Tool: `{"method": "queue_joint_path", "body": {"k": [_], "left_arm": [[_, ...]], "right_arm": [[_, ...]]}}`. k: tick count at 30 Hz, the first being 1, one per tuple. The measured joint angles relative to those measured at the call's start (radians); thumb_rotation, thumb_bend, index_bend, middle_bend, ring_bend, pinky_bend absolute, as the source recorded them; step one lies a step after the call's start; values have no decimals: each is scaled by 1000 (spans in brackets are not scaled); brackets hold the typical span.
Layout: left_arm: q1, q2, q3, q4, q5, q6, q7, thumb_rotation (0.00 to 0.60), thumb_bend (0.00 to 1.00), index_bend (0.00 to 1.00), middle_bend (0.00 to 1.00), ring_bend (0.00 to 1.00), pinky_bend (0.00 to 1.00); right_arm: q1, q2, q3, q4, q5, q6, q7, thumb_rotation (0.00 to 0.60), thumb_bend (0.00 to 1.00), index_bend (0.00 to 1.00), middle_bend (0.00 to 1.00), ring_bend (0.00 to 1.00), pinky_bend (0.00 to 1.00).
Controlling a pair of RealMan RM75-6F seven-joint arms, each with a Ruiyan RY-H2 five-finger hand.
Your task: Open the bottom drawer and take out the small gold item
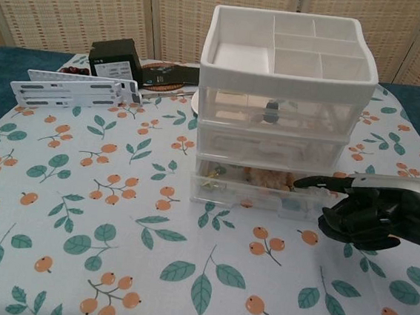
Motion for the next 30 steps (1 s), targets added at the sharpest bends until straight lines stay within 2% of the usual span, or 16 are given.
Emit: {"method": "queue_joint_path", "body": {"k": [10, 30], "left_arm": [[2, 3, 1, -7, 2, 5, 5, 600, 247, 87, 0, 32, 69], [9, 3, 6, -12, 9, 15, 5, 600, 247, 93, 0, 32, 69]], "right_arm": [[29, -5, -30, -7, 21, 2, -27, 600, 778, 120, 790, 1000, 1000], [-17, 58, -92, -132, -110, -8, -10, 600, 778, 136, 790, 1000, 1000]]}}
